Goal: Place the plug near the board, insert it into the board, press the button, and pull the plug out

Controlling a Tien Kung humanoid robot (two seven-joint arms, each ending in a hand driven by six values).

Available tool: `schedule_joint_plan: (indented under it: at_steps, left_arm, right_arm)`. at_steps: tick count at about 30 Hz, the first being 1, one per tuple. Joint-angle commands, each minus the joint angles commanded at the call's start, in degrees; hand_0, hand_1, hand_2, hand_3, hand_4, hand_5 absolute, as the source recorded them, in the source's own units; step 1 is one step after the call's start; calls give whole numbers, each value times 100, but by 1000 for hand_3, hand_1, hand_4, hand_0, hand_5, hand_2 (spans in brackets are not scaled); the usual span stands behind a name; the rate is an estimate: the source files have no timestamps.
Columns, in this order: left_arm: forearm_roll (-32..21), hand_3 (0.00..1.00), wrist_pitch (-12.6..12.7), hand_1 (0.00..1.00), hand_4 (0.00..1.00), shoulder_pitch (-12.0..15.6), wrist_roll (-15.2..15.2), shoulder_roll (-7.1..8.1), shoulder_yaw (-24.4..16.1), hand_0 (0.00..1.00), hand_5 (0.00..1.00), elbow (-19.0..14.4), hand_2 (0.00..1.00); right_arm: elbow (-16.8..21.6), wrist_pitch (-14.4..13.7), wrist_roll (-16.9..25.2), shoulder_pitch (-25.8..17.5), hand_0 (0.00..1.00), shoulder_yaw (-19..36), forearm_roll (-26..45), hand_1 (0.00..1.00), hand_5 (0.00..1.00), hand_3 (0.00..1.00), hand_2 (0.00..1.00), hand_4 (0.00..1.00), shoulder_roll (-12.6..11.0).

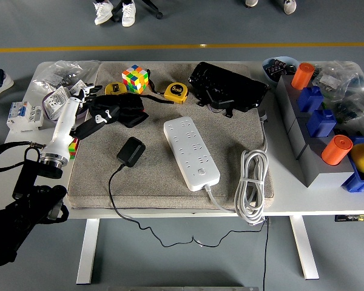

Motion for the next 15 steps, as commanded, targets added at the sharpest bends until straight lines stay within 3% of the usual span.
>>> schedule_joint_plan:
  at_steps: [7, 15]
  left_arm:
    - [-568, 744, -9, 740, 922, 209, -23, 1, -917, 666, 492, 120, 781]
    - [-583, 736, -129, 706, 910, 260, 173, 30, -1341, 658, 482, 202, 736]
  right_arm:
    - [-35, -4, 1, 23, 646, -51, 64, 667, 542, 555, 636, 997, -5]
    - [-78, -11, -3, 47, 646, -91, 144, 667, 542, 556, 636, 997, -11]
